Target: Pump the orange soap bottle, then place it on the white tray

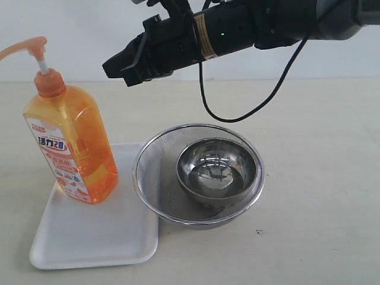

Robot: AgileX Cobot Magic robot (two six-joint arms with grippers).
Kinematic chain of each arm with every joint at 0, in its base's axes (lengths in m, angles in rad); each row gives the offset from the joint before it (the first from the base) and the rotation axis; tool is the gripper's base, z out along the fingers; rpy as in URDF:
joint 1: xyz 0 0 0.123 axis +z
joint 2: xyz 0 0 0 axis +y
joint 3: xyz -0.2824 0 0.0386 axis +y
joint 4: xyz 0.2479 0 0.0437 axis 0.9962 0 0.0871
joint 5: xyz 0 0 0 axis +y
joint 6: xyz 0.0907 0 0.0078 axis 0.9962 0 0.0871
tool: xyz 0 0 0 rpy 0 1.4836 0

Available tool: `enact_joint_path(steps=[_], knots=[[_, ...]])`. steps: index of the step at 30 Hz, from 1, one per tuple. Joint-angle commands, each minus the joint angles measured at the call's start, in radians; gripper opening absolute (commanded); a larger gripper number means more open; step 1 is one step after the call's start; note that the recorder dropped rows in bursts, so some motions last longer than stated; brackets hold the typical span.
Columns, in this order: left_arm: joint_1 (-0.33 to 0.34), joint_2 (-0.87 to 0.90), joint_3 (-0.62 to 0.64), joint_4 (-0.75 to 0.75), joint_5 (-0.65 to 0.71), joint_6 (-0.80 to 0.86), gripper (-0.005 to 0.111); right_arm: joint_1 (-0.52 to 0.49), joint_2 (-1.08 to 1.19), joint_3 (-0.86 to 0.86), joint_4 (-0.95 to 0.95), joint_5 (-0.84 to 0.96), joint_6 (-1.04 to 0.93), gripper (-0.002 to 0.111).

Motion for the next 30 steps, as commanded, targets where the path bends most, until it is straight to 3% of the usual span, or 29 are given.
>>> enact_joint_path(steps=[1, 6, 12, 17, 22, 30], knots=[[-0.005, 0.037, -0.026, 0.209, 0.034, -0.144, 0.005, -0.007, -0.002, -0.005, 0.005, -0.033, 0.005, 0.000], [-0.005, -0.053, -0.040, 0.306, 0.086, -0.183, 0.005, -0.007, -0.002, -0.005, 0.005, -0.035, 0.010, 0.000], [-0.005, -0.184, -0.041, 0.274, 0.248, -0.084, 0.005, -0.007, -0.002, -0.005, 0.005, -0.037, 0.039, 0.000], [0.010, -0.230, -0.002, 0.240, 0.292, -0.029, 0.005, -0.007, -0.002, -0.005, 0.005, -0.037, 0.066, 0.000], [0.143, -0.232, 0.044, 0.264, 0.302, -0.036, 0.005, -0.007, -0.002, -0.005, 0.005, -0.056, 0.084, 0.000], [0.469, -0.285, 0.044, -0.025, 0.101, -0.049, 0.005, -0.007, -0.002, -0.005, 0.005, -0.074, 0.084, 0.000]])
